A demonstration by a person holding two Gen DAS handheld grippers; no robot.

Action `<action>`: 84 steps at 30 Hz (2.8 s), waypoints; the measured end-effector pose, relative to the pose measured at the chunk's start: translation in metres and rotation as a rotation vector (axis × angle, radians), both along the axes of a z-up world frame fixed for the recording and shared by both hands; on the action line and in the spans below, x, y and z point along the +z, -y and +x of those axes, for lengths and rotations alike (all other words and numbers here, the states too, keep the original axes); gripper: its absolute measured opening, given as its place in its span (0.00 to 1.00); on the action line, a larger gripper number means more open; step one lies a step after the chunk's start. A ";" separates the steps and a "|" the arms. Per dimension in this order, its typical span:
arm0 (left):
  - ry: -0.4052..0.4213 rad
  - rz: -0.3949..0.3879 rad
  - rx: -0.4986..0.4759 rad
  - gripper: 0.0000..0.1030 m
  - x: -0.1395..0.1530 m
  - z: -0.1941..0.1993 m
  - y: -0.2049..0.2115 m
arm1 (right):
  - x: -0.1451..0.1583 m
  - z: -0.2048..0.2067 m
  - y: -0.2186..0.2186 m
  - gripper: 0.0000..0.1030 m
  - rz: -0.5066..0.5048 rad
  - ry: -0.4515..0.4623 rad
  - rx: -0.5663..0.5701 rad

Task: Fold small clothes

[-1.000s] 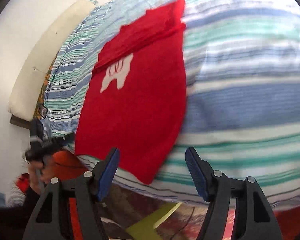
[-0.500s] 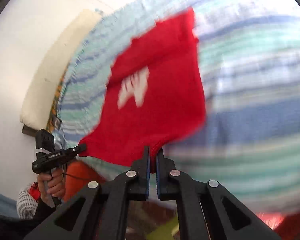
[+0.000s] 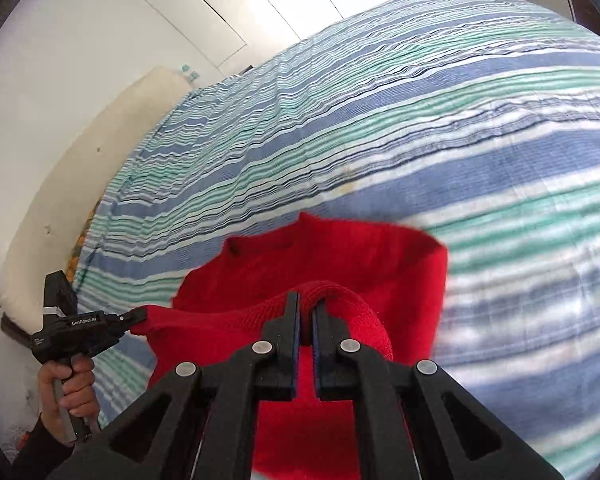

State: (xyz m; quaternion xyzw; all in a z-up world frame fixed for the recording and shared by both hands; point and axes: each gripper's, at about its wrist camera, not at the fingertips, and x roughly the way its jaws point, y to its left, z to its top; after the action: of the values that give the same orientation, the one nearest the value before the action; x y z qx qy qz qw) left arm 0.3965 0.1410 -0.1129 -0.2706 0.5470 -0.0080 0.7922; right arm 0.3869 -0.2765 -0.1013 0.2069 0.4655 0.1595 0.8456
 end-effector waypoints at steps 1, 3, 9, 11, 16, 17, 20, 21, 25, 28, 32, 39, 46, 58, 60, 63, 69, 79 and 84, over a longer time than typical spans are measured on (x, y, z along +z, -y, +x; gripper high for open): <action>-0.008 0.013 0.004 0.05 -0.005 0.006 0.001 | -0.005 0.010 -0.001 0.05 -0.013 -0.006 0.001; -0.034 0.053 0.038 0.11 -0.015 0.019 -0.003 | -0.016 0.028 -0.007 0.05 -0.048 -0.016 -0.003; -0.033 0.100 0.208 0.57 -0.011 0.024 -0.034 | -0.033 0.051 -0.004 0.38 -0.133 -0.015 -0.094; 0.000 0.097 0.181 0.57 0.000 0.013 -0.035 | -0.024 0.045 0.003 0.38 -0.147 0.007 -0.098; 0.124 0.176 -0.018 0.76 0.028 -0.055 0.007 | 0.010 -0.004 -0.028 0.38 -0.173 0.125 0.160; 0.145 0.195 -0.072 0.81 0.027 -0.076 0.024 | 0.010 -0.020 -0.035 0.38 -0.169 0.133 0.226; 0.086 0.302 -0.213 0.87 -0.006 -0.112 0.064 | -0.013 -0.064 -0.048 0.39 -0.201 0.103 0.351; 0.019 0.349 -0.245 0.84 -0.026 -0.115 0.072 | -0.030 -0.072 -0.048 0.40 -0.228 0.066 0.363; 0.014 0.421 -0.202 0.79 -0.028 -0.128 0.070 | -0.064 -0.082 -0.020 0.37 -0.272 -0.053 0.263; 0.067 0.354 -0.141 0.83 -0.001 -0.150 0.050 | -0.028 -0.103 -0.002 0.39 -0.250 0.002 0.191; 0.069 0.458 -0.081 0.86 0.006 -0.191 0.025 | -0.003 -0.152 0.019 0.61 -0.272 0.082 0.134; -0.025 0.631 -0.068 0.89 -0.045 -0.242 0.029 | -0.072 -0.219 0.034 0.71 -0.463 0.004 0.028; -0.012 0.633 -0.024 0.95 -0.046 -0.246 0.025 | -0.076 -0.219 0.032 0.87 -0.456 0.042 0.064; -0.024 0.600 -0.005 0.99 -0.056 -0.240 0.014 | -0.082 -0.222 0.030 0.88 -0.472 0.056 0.056; -0.024 0.595 -0.004 0.99 -0.057 -0.240 0.013 | -0.082 -0.222 0.030 0.88 -0.471 0.057 0.056; -0.032 0.576 -0.005 0.99 -0.055 -0.238 0.010 | -0.082 -0.221 0.027 0.88 -0.471 0.059 0.055; -0.001 0.404 0.039 0.94 -0.028 -0.234 -0.018 | -0.082 -0.221 0.028 0.88 -0.470 0.062 0.054; 0.035 0.223 -0.062 0.92 -0.011 -0.108 0.001 | -0.082 -0.220 0.028 0.90 -0.470 0.072 0.053; -0.033 0.196 -0.037 0.27 -0.048 -0.072 0.008 | -0.083 -0.220 0.028 0.90 -0.470 0.072 0.053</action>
State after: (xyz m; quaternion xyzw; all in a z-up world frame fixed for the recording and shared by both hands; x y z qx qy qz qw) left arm 0.3244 0.1334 -0.1612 -0.1818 0.5629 0.0352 0.8055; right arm 0.1670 -0.3048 -0.1838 -0.0137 0.4647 0.0761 0.8821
